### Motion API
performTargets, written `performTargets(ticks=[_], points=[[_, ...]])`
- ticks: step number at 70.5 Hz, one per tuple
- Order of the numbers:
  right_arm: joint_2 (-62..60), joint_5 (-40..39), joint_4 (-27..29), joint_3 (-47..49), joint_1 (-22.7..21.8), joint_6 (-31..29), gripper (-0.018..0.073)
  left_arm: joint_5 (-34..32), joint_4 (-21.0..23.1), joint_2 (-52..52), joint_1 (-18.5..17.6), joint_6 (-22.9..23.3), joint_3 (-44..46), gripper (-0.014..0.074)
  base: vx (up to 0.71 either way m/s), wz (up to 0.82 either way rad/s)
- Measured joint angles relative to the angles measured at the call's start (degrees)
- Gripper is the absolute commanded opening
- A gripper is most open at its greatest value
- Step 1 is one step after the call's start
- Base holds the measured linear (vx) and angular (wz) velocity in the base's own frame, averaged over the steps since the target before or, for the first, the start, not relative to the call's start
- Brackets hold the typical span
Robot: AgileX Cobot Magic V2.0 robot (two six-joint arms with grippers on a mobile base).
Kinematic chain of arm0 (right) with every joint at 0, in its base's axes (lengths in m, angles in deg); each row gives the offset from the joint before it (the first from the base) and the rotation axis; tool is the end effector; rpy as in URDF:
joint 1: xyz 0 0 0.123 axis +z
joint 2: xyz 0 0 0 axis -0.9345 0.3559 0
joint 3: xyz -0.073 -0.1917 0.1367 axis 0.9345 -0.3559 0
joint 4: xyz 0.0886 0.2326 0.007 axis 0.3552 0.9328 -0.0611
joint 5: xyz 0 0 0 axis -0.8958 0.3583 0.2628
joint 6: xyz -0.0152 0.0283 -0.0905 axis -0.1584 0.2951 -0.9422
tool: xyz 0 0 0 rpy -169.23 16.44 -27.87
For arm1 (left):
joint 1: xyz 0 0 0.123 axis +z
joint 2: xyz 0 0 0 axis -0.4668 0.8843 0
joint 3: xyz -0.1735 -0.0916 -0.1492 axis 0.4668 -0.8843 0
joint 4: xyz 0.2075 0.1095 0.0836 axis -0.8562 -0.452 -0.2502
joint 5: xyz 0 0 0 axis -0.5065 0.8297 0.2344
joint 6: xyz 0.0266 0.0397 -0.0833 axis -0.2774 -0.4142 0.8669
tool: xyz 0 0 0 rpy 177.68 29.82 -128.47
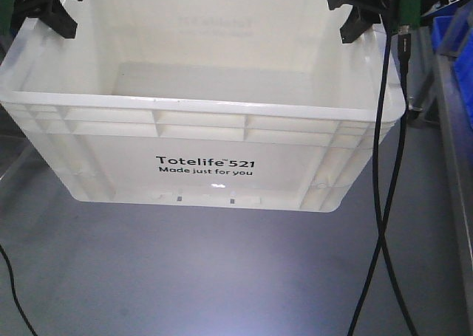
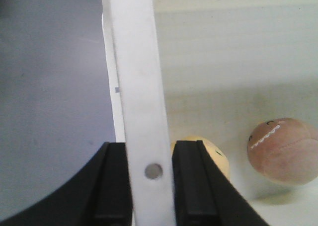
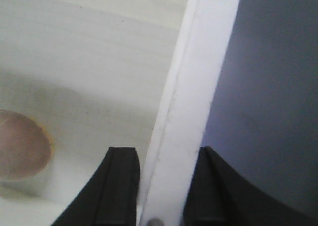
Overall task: Place moving items into box and shelve
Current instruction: 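Hold the crate raised with both grippers as the base turns toward the shelving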
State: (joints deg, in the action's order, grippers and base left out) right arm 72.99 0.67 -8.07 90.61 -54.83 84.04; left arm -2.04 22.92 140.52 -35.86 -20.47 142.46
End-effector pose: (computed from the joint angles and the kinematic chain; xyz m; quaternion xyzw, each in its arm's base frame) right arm 0.3391 0.0985 0.3583 -0.1196 0.9577 0.0939 0.2443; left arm 0.3312 -0.0614 0.3727 0.0394 0.9611 -0.1037 0.2528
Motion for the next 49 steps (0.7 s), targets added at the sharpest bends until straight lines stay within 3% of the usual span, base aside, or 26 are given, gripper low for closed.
performTargets(ticks=[26, 49], points=[[0.00, 0.00, -0.31, 0.00, 0.00, 0.00, -0.0012, 0.00, 0.21, 0.00, 0.00, 0.00, 0.00, -0.0017, 0.33, -0.54], [-0.18, 0.00, -0.47, 0.00, 0.00, 0.00, -0.0012, 0.00, 0.40, 0.00, -0.06, 0.00, 0.00, -0.0017, 0.38, -0.24]])
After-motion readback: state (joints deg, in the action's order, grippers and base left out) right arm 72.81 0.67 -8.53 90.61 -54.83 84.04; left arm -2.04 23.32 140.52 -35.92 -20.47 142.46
